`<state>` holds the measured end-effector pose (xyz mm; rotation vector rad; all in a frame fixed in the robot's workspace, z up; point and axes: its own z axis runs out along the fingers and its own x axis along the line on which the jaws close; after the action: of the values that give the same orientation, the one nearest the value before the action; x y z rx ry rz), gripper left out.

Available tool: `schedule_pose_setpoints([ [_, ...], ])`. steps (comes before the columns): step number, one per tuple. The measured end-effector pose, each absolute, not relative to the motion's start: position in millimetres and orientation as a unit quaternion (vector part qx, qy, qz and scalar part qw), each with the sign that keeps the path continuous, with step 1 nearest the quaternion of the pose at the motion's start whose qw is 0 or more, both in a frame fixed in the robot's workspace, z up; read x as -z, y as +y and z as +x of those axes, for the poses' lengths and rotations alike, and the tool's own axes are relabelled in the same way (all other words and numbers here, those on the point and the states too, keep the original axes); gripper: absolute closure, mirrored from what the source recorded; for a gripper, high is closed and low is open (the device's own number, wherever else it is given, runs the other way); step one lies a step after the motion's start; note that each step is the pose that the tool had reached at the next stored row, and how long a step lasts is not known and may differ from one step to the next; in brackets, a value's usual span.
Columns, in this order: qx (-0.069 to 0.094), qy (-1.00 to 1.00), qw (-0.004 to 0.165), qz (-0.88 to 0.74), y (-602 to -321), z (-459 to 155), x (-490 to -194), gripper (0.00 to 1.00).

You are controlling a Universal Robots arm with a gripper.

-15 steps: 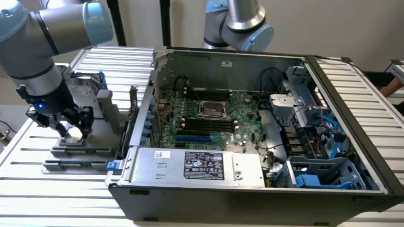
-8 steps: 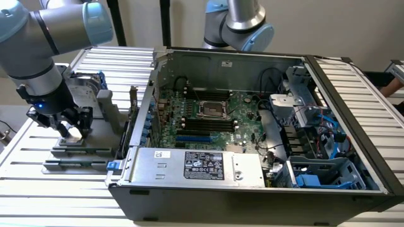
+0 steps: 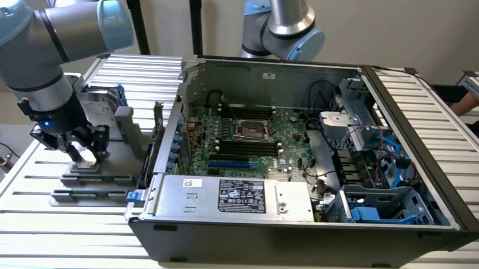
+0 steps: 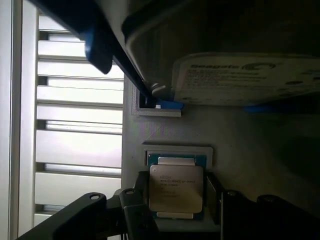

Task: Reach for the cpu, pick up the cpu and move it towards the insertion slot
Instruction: 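Pick up the cpu and move it towards the insertion slot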

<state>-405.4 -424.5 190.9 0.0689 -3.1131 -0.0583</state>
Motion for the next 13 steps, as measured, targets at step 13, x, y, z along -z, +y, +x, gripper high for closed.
schedule_pose_setpoints([
  [13, 0.019, -0.999, 0.015, 0.022, -425, -402, -244, 0.45],
])
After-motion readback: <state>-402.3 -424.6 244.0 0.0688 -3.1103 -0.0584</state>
